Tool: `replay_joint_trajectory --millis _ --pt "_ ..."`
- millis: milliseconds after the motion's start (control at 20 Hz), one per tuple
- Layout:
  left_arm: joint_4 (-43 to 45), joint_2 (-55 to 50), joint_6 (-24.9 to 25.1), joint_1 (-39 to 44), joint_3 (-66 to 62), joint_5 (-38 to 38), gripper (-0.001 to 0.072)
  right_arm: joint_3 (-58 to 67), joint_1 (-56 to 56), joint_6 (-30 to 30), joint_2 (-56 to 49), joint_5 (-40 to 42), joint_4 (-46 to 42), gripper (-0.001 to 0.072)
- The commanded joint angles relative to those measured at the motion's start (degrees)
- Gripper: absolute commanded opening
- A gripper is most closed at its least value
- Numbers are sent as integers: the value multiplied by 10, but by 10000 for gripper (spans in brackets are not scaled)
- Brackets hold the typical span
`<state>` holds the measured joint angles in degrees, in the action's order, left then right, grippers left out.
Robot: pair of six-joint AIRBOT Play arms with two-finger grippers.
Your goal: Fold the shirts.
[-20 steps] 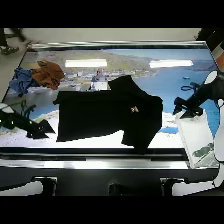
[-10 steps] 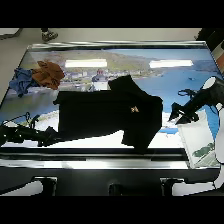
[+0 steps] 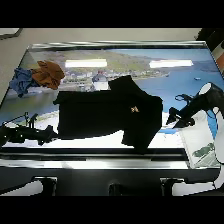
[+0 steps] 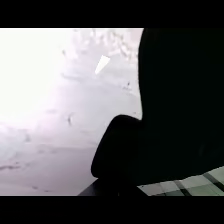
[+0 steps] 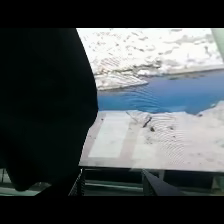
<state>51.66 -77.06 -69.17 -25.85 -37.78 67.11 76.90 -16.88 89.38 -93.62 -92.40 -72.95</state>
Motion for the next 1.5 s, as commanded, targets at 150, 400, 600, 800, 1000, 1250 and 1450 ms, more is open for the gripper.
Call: replay_joint_trajectory --millis 150,400,600,800,1000,1250,1450 --pt "-5 1 9 0 0 27 34 -59 0 -7 -9 128 60 436" --pt "-5 2 9 0 -1 30 34 -60 34 -7 -52 162 86 402" --pt "-7 34 17 0 -42 30 32 -22 47 -19 -37 183 85 45" --pt "-71 154 10 0 -269 5 32 128 48 -72 96 213 60 45" --pt "-70 259 -5 -1 -599 -114 33 311 48 -97 296 407 36 46" --pt "-56 360 -33 -1 -734 -163 33 342 48 -88 499 490 16 46" --pt "21 395 -98 -1 -734 -164 32 342 48 -19 548 440 -80 46"
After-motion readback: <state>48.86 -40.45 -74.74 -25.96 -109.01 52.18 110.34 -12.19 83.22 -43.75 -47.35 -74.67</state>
